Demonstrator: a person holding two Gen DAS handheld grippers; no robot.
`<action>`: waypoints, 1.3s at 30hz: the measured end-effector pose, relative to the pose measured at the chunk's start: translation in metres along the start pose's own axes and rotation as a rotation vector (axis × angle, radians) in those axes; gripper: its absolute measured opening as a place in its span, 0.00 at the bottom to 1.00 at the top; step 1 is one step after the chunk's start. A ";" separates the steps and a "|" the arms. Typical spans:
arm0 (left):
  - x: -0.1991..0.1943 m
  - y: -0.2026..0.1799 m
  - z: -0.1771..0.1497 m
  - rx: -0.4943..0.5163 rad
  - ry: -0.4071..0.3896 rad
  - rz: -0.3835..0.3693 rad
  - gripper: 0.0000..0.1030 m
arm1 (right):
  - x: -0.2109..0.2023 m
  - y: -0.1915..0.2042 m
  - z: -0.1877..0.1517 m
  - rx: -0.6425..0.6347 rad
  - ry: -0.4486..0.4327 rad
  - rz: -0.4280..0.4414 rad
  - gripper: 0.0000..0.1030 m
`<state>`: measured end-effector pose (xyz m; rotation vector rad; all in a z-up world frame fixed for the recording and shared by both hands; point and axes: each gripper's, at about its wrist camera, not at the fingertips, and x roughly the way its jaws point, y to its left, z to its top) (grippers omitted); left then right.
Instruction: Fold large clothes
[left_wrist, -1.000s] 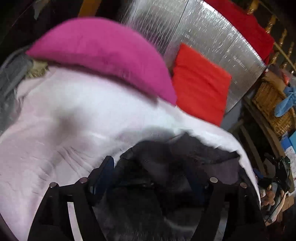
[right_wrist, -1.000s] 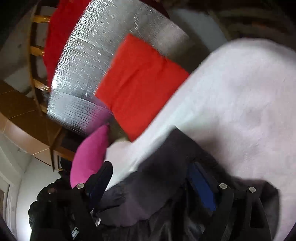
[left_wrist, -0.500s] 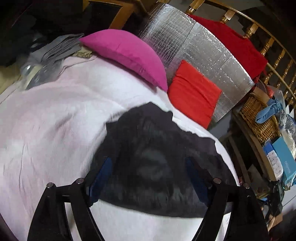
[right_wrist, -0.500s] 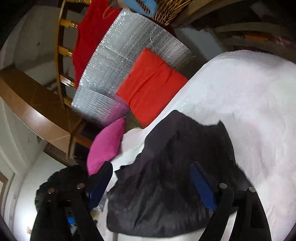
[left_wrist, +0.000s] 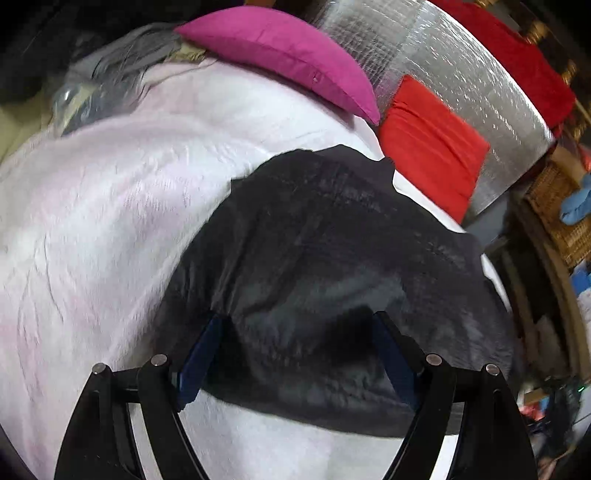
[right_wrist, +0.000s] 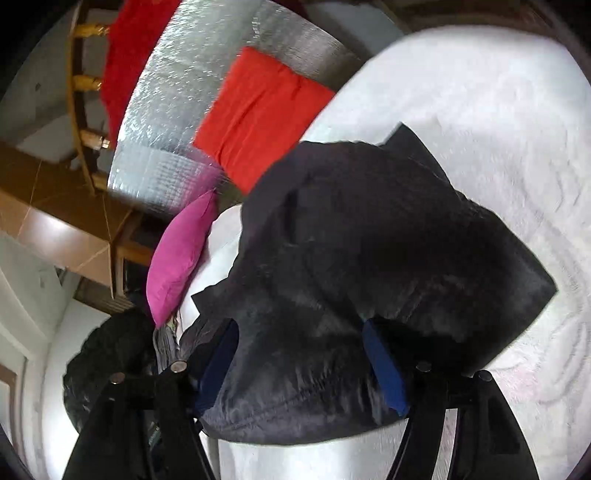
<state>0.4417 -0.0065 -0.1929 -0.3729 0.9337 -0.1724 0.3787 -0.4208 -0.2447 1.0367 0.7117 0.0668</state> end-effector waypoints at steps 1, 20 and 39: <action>0.001 -0.002 -0.001 0.020 0.007 0.011 0.80 | -0.002 -0.001 0.001 0.012 -0.003 0.008 0.71; -0.022 0.044 -0.041 -0.279 0.174 -0.108 0.80 | -0.064 -0.041 -0.025 0.214 -0.004 -0.043 0.77; 0.028 0.056 -0.032 -0.492 -0.002 -0.265 0.81 | -0.004 -0.074 0.012 0.263 -0.136 0.052 0.80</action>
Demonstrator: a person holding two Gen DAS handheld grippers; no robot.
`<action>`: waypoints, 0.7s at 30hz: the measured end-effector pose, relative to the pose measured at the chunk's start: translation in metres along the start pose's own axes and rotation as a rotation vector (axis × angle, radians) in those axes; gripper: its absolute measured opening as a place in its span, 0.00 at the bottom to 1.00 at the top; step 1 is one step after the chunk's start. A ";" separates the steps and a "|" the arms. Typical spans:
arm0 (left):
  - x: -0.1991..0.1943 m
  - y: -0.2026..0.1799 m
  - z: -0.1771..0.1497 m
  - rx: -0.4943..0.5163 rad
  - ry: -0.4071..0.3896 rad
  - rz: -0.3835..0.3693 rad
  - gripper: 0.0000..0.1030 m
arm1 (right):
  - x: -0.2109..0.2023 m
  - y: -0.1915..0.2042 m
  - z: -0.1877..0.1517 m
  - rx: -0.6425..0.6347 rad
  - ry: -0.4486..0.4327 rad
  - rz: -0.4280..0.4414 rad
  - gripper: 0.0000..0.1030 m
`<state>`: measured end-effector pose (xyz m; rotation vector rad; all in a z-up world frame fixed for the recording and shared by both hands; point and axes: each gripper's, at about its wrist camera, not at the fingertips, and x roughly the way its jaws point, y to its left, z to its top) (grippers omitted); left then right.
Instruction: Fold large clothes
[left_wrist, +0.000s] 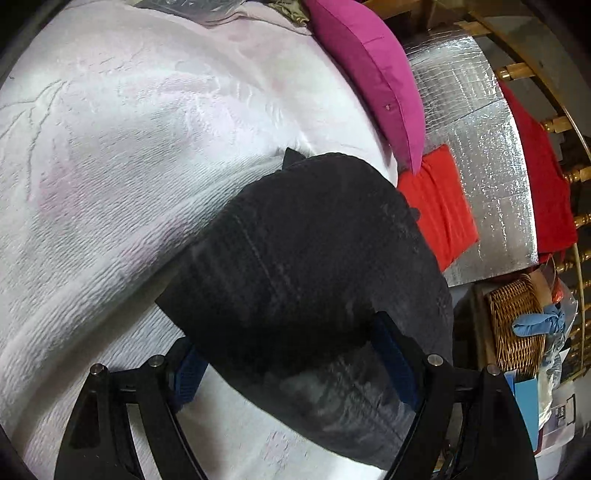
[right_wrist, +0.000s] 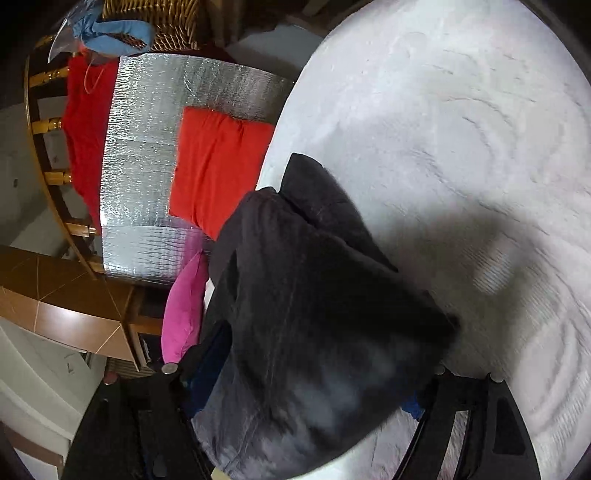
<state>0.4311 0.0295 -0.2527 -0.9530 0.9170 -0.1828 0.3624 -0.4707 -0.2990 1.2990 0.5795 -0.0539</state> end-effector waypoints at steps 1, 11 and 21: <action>0.000 -0.002 -0.001 0.013 -0.005 0.007 0.76 | 0.001 0.003 -0.001 -0.024 -0.010 -0.007 0.80; -0.014 -0.029 -0.011 0.186 -0.068 0.079 0.32 | -0.008 0.035 -0.013 -0.199 -0.052 -0.116 0.34; -0.083 -0.023 -0.040 0.252 -0.031 0.116 0.29 | -0.064 0.050 -0.050 -0.293 -0.050 -0.145 0.32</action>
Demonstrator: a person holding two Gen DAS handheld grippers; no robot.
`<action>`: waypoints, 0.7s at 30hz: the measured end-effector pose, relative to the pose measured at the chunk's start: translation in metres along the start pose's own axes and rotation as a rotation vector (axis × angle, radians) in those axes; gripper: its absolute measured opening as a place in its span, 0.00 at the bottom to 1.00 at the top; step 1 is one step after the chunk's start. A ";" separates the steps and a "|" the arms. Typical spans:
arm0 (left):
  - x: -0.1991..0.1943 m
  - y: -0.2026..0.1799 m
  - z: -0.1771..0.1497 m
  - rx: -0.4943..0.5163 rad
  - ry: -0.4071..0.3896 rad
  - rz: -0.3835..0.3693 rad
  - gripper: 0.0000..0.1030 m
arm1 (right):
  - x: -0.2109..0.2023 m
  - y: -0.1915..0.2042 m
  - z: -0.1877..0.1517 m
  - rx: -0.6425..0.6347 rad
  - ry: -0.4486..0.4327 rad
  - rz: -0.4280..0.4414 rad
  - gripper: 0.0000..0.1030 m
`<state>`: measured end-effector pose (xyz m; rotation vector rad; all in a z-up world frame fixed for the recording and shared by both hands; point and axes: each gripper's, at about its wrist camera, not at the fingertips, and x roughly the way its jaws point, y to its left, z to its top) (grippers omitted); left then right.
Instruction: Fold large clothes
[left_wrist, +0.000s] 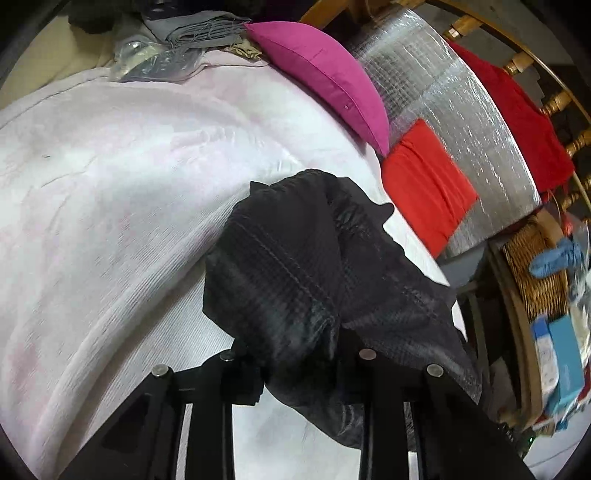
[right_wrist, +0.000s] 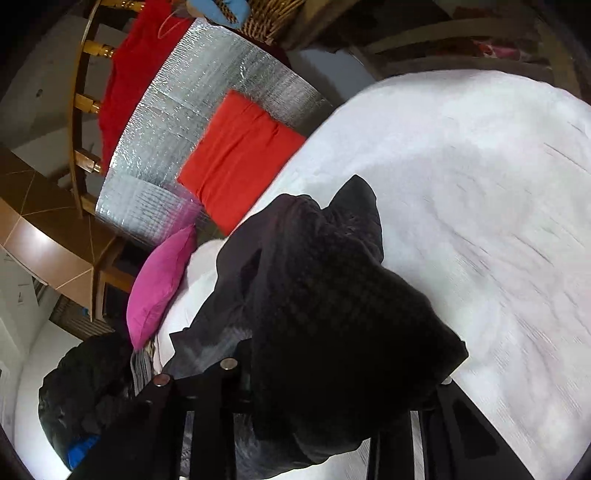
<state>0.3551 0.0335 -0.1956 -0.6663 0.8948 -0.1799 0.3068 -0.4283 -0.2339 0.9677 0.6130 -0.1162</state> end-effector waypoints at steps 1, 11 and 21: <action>-0.006 0.001 -0.004 0.013 0.002 0.002 0.29 | -0.011 -0.006 -0.006 0.005 0.011 -0.003 0.32; -0.038 0.041 -0.069 0.066 0.099 0.083 0.50 | -0.062 -0.061 -0.049 0.112 0.143 -0.028 0.47; -0.108 0.059 -0.052 0.096 0.078 0.107 0.61 | -0.133 -0.077 -0.042 0.049 0.193 -0.206 0.67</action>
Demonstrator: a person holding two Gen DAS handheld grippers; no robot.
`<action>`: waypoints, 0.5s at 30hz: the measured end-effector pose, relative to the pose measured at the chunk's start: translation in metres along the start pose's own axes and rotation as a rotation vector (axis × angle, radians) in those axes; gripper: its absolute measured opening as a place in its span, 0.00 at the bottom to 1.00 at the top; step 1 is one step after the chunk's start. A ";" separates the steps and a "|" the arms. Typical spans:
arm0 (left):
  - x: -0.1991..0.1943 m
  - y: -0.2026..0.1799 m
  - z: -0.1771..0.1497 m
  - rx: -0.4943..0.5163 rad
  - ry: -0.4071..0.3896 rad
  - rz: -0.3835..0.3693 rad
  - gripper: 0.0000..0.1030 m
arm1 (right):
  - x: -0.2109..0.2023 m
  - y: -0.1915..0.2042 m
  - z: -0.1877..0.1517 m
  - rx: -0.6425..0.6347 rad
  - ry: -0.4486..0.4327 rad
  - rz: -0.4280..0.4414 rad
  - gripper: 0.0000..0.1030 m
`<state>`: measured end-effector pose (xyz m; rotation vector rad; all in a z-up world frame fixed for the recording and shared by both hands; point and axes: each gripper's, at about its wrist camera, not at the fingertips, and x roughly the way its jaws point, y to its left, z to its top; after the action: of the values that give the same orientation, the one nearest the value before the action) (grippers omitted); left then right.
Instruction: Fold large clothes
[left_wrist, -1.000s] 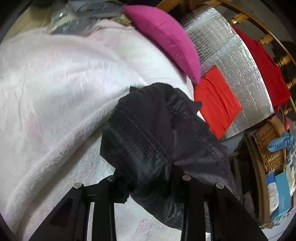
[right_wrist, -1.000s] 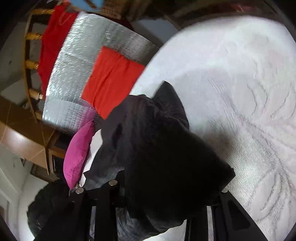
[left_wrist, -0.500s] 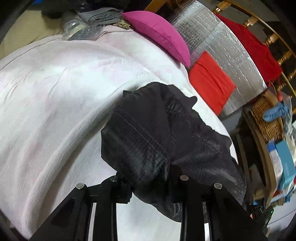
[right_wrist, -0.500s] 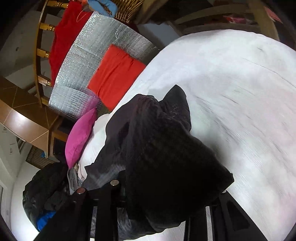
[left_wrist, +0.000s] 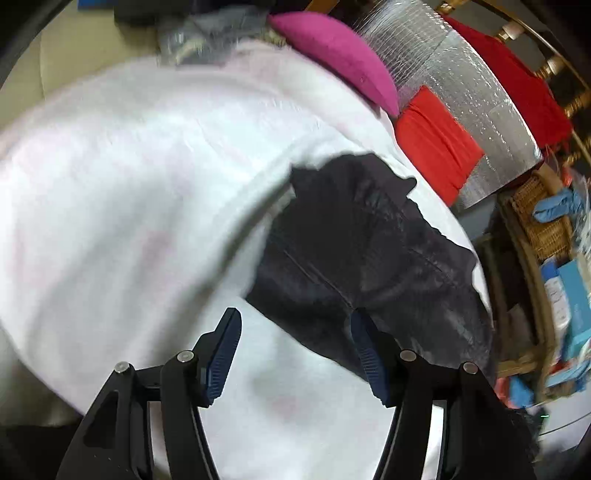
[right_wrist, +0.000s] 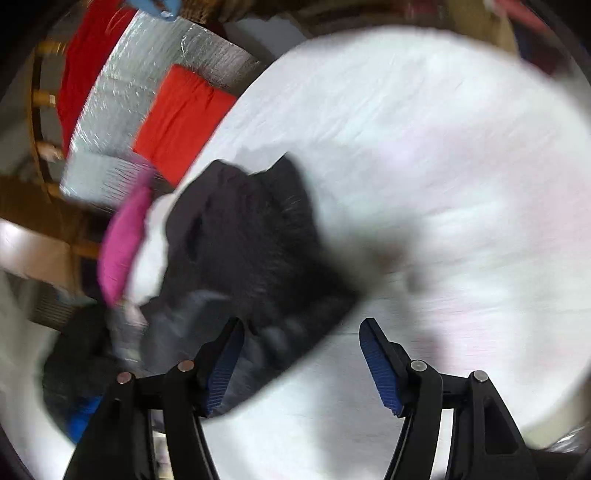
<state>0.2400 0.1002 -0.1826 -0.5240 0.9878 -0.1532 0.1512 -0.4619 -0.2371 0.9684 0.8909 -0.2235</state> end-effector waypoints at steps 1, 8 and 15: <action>-0.008 -0.002 0.004 0.022 -0.025 0.011 0.61 | -0.018 -0.002 0.001 -0.038 -0.048 -0.073 0.67; -0.030 -0.058 0.072 0.173 -0.210 0.071 0.74 | -0.044 0.037 0.039 -0.112 -0.215 -0.036 0.68; 0.056 -0.125 0.106 0.256 -0.037 -0.009 0.74 | 0.052 0.141 0.083 -0.256 -0.109 0.086 0.68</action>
<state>0.3724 0.0091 -0.1172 -0.2958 0.9140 -0.2727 0.3059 -0.4358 -0.1667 0.7477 0.7549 -0.0851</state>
